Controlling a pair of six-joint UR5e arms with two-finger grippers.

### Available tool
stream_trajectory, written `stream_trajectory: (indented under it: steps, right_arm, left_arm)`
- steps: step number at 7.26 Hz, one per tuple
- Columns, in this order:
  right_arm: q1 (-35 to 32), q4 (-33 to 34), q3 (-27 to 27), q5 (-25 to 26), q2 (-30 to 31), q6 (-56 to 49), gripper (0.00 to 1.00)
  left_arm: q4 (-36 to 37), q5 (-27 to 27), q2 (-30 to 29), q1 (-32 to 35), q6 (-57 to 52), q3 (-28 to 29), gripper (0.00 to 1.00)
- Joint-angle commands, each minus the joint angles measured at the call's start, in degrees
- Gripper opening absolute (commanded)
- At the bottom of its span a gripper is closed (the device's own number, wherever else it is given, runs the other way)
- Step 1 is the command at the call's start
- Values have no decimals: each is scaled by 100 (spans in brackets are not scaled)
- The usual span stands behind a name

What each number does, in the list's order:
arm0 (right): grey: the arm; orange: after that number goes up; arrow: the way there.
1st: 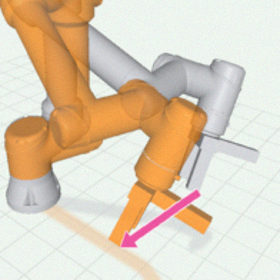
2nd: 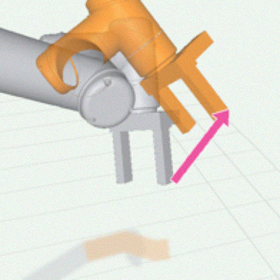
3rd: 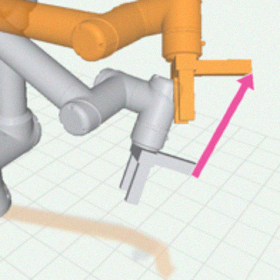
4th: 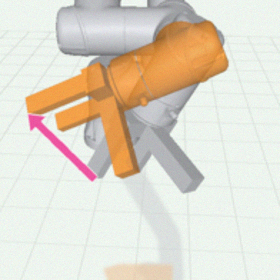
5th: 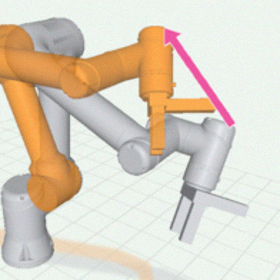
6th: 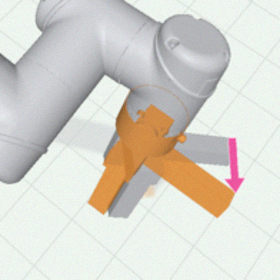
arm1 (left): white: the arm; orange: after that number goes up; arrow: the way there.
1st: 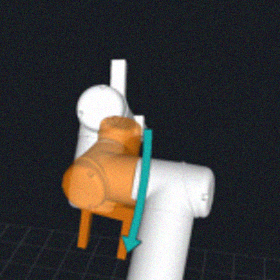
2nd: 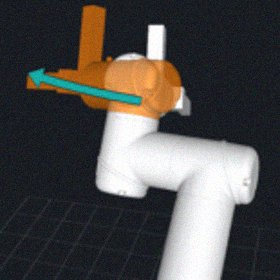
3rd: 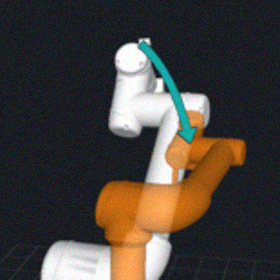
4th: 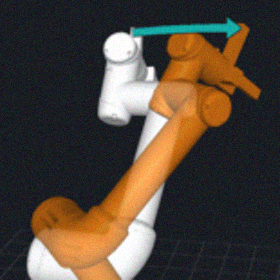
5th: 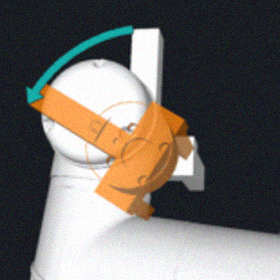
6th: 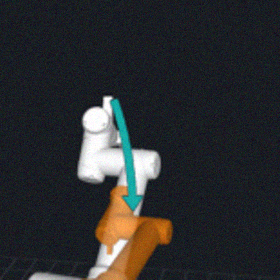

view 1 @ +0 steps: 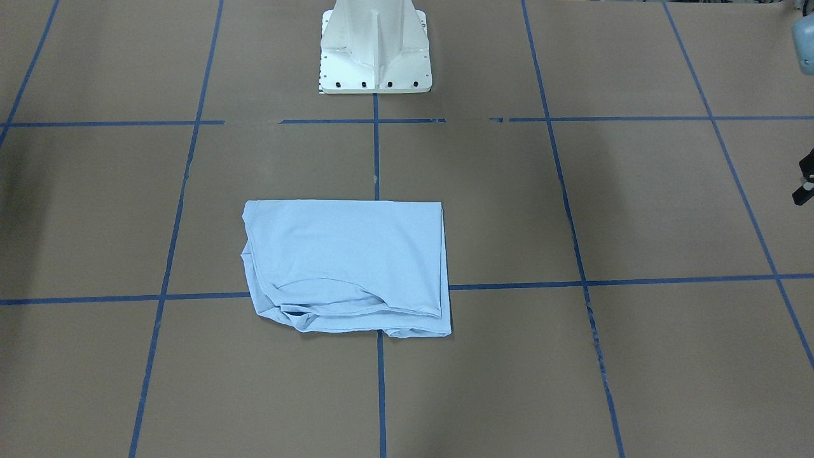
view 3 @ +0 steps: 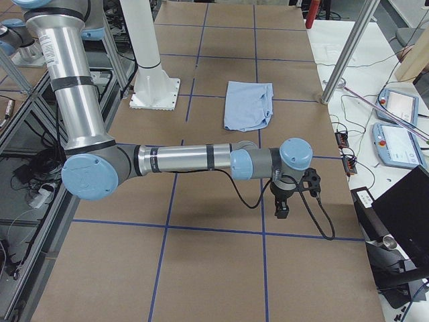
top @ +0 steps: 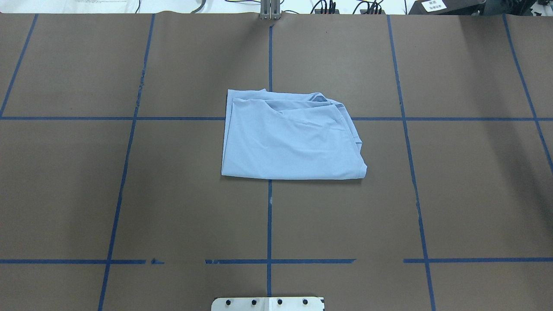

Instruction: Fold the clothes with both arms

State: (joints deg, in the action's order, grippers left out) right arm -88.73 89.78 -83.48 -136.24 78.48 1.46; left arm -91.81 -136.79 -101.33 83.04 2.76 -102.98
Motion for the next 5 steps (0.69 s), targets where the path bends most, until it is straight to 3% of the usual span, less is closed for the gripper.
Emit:
stream_trajectory:
  steps: [1,3,4,5]
  right_arm:
    - [-214,75,-473,27,570,-32,100]
    - [-382,66,-1375,229,1428,12,100]
    - [-374,75,-1825,708,1842,21,100]
    - [-356,110,-1882,835,1985,21,100]
  left_arm:
    - [435,-209,697,90,-57,-623,100]
    - [321,194,1297,99,-47,-924,100]
    - [269,249,1527,107,-100,-943,100]
    - [260,275,1625,81,-48,-961,100]
